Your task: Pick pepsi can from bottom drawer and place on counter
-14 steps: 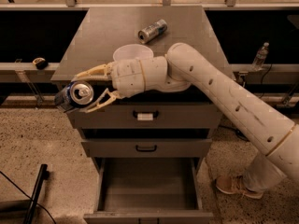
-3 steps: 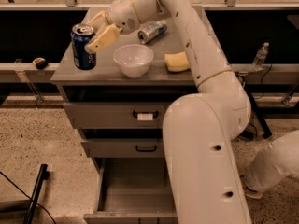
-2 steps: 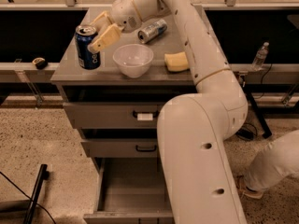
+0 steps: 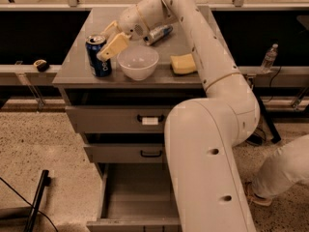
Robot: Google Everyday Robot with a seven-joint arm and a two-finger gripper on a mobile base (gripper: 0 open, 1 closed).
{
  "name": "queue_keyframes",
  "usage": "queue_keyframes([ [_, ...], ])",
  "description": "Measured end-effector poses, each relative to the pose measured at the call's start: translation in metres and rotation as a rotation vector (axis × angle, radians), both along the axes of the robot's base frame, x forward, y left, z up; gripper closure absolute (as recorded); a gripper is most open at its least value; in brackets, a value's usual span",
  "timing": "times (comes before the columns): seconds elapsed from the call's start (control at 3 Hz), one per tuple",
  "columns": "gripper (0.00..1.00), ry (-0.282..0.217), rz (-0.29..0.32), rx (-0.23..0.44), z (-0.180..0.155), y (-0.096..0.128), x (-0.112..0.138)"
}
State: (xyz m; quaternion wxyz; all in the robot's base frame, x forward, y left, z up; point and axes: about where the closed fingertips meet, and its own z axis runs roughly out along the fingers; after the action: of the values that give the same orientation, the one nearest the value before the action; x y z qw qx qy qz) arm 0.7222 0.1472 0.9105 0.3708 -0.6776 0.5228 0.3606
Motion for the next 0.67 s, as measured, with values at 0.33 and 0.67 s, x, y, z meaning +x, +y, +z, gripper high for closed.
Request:
queue_keyframes([
  [0.33, 0.53, 0.001, 0.001, 0.0, -0.0005, 0.0006, 0.0],
  [0.67, 0.3, 0.001, 0.001, 0.0, -0.0005, 0.0006, 0.0],
])
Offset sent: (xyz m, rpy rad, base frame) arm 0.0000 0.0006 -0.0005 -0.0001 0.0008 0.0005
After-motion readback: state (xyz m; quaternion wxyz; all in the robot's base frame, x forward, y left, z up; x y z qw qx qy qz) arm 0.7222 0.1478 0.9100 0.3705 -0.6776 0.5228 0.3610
